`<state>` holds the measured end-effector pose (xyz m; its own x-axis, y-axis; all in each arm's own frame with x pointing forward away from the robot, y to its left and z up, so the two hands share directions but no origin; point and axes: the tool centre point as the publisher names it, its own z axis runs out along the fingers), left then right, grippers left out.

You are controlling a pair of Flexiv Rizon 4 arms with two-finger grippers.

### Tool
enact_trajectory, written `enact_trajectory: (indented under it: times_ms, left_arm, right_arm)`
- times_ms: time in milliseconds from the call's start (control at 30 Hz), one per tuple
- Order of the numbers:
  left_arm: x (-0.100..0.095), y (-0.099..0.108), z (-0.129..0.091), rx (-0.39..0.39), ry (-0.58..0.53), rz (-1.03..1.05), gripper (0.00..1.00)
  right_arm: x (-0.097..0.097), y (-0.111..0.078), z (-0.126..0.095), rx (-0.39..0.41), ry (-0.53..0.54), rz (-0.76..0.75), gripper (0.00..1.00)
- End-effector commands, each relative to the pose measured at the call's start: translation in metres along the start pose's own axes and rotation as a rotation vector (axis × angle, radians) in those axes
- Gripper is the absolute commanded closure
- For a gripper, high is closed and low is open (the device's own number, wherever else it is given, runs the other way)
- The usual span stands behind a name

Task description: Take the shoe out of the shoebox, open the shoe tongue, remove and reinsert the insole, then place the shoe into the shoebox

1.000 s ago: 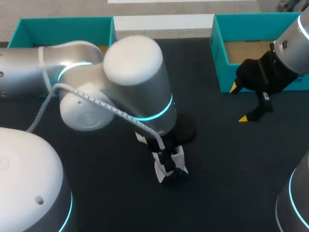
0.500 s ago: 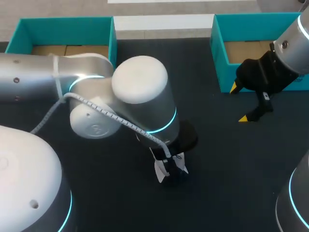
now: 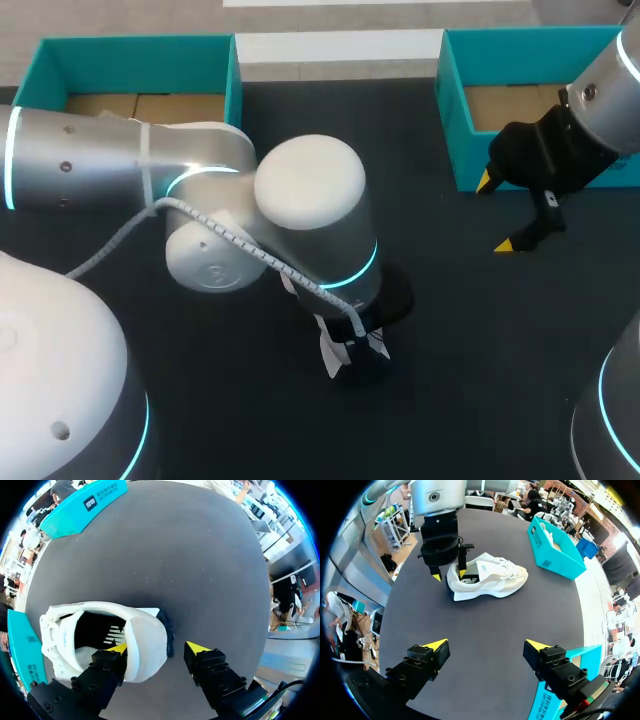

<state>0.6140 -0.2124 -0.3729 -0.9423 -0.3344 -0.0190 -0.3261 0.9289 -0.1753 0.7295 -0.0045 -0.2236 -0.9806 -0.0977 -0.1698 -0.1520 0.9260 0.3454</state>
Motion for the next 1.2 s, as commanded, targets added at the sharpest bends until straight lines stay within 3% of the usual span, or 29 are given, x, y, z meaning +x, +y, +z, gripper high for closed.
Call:
enact_trajectory:
  times_ms: [33, 167, 367, 467, 533, 933, 1200]
  left_arm:
    - [0.004, -0.005, 0.01, -0.015, -0.012, -0.008, 0.36]
    - [0.003, -0.005, 0.013, -0.031, -0.006, -0.036, 0.39]
    - [0.0, -0.002, 0.015, -0.074, -0.008, -0.067, 0.58]
    - [-0.003, -0.001, 0.017, -0.086, -0.003, -0.076, 0.76]
    - [-0.004, -0.001, 0.018, -0.098, 0.005, -0.081, 0.99]
    - [-0.005, 0.004, 0.003, -0.1, 0.048, -0.049, 1.0]
    - [-0.004, 0.009, -0.042, -0.109, 0.123, 0.033, 1.0]
  right_arm:
    - [0.0, 0.0, 0.002, 0.003, 0.0, 0.001, 0.0]
    - [0.0, 0.0, 0.002, 0.003, 0.0, 0.001, 0.0]
    - [0.0, 0.0, 0.002, 0.003, 0.0, 0.001, 0.0]
    - [0.0, 0.0, 0.002, 0.003, 0.0, 0.001, 0.0]
    - [0.0, 0.0, 0.002, 0.003, 0.0, 0.001, 0.0]
    - [0.0, 0.0, 0.002, 0.003, 0.0, 0.001, 0.0]
    - [0.0, 0.0, 0.002, 0.003, 0.0, 0.001, 0.0]
